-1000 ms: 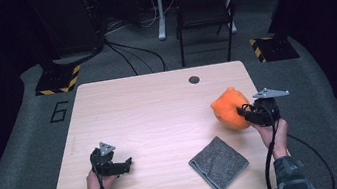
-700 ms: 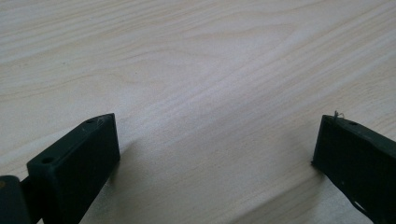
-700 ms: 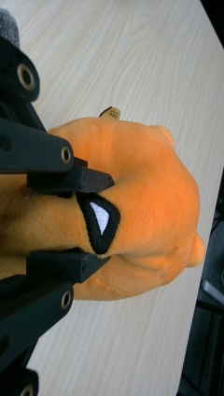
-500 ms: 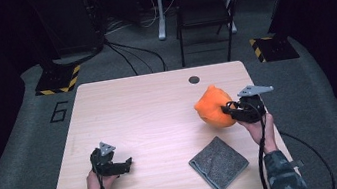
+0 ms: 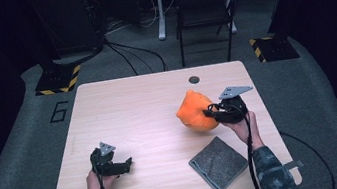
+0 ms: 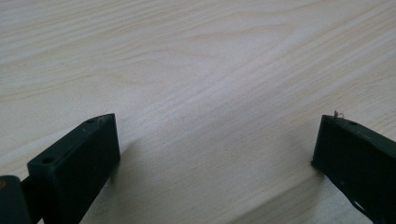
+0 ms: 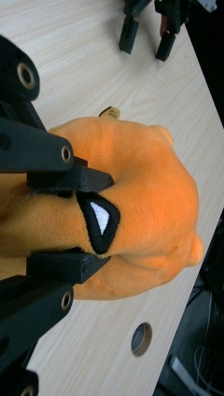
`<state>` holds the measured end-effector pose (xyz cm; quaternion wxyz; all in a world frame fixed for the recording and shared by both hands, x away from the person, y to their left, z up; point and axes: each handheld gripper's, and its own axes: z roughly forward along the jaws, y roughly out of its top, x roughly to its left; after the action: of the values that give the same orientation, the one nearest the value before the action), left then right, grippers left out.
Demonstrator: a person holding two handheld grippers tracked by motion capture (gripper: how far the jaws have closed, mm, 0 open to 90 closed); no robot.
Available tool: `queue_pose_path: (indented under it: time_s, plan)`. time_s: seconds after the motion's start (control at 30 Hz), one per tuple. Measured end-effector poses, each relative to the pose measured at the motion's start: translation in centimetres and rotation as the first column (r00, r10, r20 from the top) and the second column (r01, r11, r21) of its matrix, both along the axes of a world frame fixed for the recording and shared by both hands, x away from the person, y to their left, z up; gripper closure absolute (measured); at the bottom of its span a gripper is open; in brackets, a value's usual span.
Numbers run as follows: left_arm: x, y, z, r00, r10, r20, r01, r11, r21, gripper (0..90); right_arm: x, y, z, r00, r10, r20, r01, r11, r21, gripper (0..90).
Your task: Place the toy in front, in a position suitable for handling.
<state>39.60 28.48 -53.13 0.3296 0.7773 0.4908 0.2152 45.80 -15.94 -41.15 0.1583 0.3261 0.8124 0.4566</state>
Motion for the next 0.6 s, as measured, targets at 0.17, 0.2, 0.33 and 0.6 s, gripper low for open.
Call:
queue_pose_path:
  time_s: [0.17,0.2,0.33,0.6]
  plan:
    - [0.0,0.0,0.0,1.0000,0.004,0.001,-0.004,1.0000,-0.002,0.4,0.6,0.8,-0.5,0.9987,0.051,0.001,-0.051,0.9987,-0.010,66.3]
    - [0.0,0.0,0.0,1.0000,0.004,0.001,-0.004,1.0000,-0.002,0.4,0.7,1.0,-0.7,0.9985,0.055,-0.004,-0.055,0.9984,-0.013,66.3]
    - [0.0,0.0,0.0,1.0000,0.003,0.001,-0.003,1.0000,-0.001,0.3,1.0,2.3,-1.2,0.9938,0.111,-0.002,-0.111,0.9933,-0.030,66.3]
    - [-0.2,0.0,0.0,1.0000,0.008,0.004,-0.007,1.0000,0.000,0.4,1.1,5.4,-2.1,0.9779,0.208,-0.019,-0.209,0.9776,-0.027,66.0]
